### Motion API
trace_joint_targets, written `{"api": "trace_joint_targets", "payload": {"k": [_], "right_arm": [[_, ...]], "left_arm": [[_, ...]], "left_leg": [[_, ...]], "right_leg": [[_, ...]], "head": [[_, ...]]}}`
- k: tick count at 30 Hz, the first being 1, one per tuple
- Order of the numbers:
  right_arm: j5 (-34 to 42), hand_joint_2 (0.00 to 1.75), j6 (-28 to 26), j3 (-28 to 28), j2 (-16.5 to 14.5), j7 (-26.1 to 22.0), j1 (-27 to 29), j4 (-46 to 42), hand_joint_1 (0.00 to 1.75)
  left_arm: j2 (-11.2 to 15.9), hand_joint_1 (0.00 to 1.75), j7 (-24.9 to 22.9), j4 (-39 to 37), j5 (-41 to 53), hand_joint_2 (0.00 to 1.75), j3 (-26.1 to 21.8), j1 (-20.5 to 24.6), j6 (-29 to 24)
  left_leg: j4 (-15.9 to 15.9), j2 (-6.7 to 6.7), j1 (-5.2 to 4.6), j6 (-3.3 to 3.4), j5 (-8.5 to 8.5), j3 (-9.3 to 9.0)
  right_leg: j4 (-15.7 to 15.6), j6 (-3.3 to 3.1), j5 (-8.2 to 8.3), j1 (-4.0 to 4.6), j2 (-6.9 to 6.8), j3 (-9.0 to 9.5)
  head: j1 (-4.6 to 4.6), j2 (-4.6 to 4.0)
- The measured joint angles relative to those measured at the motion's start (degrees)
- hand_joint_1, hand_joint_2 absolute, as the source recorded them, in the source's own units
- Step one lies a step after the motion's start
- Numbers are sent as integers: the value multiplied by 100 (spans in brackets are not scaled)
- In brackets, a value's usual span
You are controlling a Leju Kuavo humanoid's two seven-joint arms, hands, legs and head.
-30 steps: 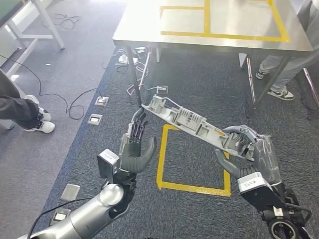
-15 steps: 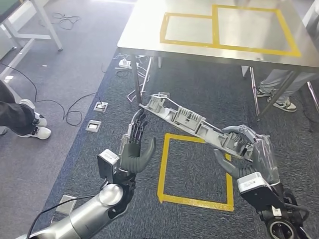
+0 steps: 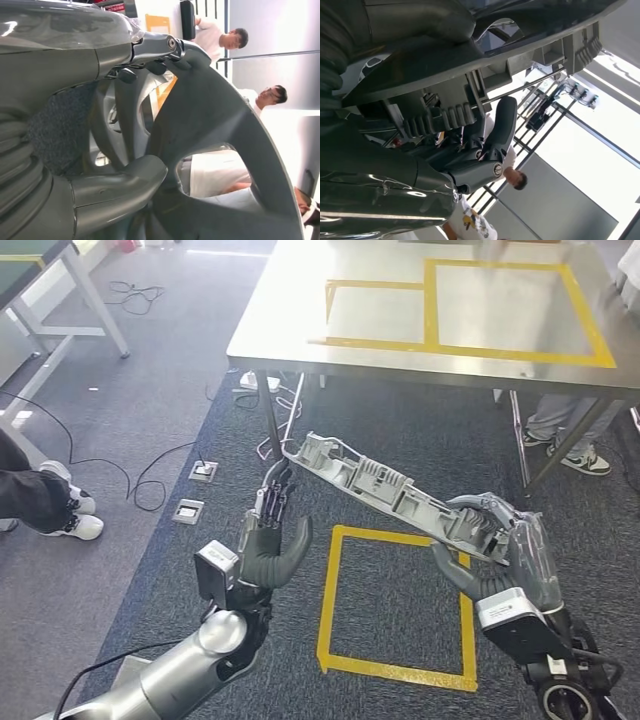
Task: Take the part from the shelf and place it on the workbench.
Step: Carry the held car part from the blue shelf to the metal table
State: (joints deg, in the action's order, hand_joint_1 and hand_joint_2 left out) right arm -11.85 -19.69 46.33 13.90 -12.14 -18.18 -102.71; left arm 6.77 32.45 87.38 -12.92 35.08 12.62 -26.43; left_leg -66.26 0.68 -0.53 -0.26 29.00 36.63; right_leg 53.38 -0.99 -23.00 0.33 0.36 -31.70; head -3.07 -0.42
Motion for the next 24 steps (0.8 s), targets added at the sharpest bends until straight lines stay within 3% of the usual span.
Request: {"api": "trace_joint_targets", "payload": {"k": [2, 3, 4, 6, 8, 11, 13, 16, 18, 19, 20, 22, 23, 24], "right_arm": [[0, 175, 0, 3, -4, 1, 5, 3, 175], [0, 175, 0, 3, -4, 4, 10, 5, 175], [0, 175, -1, 3, -4, 6, 14, 8, 175], [0, 175, -2, 3, -5, 8, 15, 10, 175], [0, 175, -3, 5, -5, 6, 8, 13, 175], [-10, 175, -3, 3, -6, 4, 3, 15, 175], [-15, 175, -3, -3, -6, 3, -3, 15, 175], [-18, 175, -2, -4, -6, -1, -9, 21, 175], [-27, 175, -2, -4, -6, 2, -1, 37, 175], [-32, 175, -2, -8, -6, 4, 0, 45, 175], [-35, 175, -2, -15, -6, 5, -2, 52, 175], [-43, 175, 0, -44, -6, 6, -27, 73, 175], [-52, 175, 3, -63, -6, 9, -47, 86, 175], [-68, 175, 5, -84, -6, 14, -73, 98, 175]], "left_arm": [[7, 0, -2, 0, -2, 175, 0, -19, 0], [11, 0, -3, 0, -2, 175, 0, -29, 0], [16, 0, -3, 0, -2, 175, 0, -34, 0], [22, 0, -3, -1, -2, 175, 0, -35, 0], [23, 0, -16, 0, -4, 175, 0, -31, -2], [23, 0, -30, 13, -3, 175, 0, -26, -10], [21, 0, -29, 19, -2, 175, 0, -18, -15], [20, 0, -30, 20, -2, 175, 0, -20, -15], [20, 0, -30, 20, -2, 175, 0, -22, -12], [20, 0, -30, 20, -3, 175, 0, -22, -9], [19, 0, -30, 20, -3, 175, 0, -22, -5], [15, 0, -31, 17, -5, 175, 0, -15, 2], [11, 0, -33, 16, -5, 175, 0, -6, 7], [9, 0, -35, 15, -3, 175, 0, 2, 16]], "left_leg": [[-437, -14, 50, -52, 179, 437], [-393, -19, 68, -65, 136, 528], [-154, -24, 81, -70, -35, 516], [615, -36, 96, -58, -645, 339], [1097, -45, 77, -8, -1007, 209], [1167, -30, 60, 111, -974, 123], [1182, -27, 75, 175, -889, 14], [1183, -21, 78, 215, -740, -156], [1180, -13, 76, 214, -623, -305], [1180, -8, 76, 209, -559, -396], [1181, -4, 76, 200, -492, -493], [1176, 2, 66, 162, -361, -642], [1175, 5, 58, 132, -304, -682], [1163, 8, 48, 100, -263, -705]], "right_leg": [[2, 4, -95, -10, 4, 91], [2, 13, -154, -18, 7, 157], [4, 28, -220, -27, 9, 238], [9, 74, -362, -36, 9, 389], [19, 137, -489, -28, 16, 474], [149, 234, -550, -34, 13, 499], [561, 267, -599, -50, 4, 308], [1607, 314, -994, -61, -3, -339], [1816, 347, -1159, -71, -4, -614], [1643, 353, -1064, -78, -5, -629], [1320, 350, -821, -84, -7, -578], [539, 300, -138, -75, -13, -460], [282, 265, 98, -61, -13, -409], [140, 226, 207, -50, -14, -383]], "head": [[-9, 0], [-10, 0], [-13, 0], [-21, 0], [-8, 0], [16, 0], [26, 0], [49, 0], [51, 0], [51, 0], [52, 0], [77, 0], [83, 0], [89, 0]]}}
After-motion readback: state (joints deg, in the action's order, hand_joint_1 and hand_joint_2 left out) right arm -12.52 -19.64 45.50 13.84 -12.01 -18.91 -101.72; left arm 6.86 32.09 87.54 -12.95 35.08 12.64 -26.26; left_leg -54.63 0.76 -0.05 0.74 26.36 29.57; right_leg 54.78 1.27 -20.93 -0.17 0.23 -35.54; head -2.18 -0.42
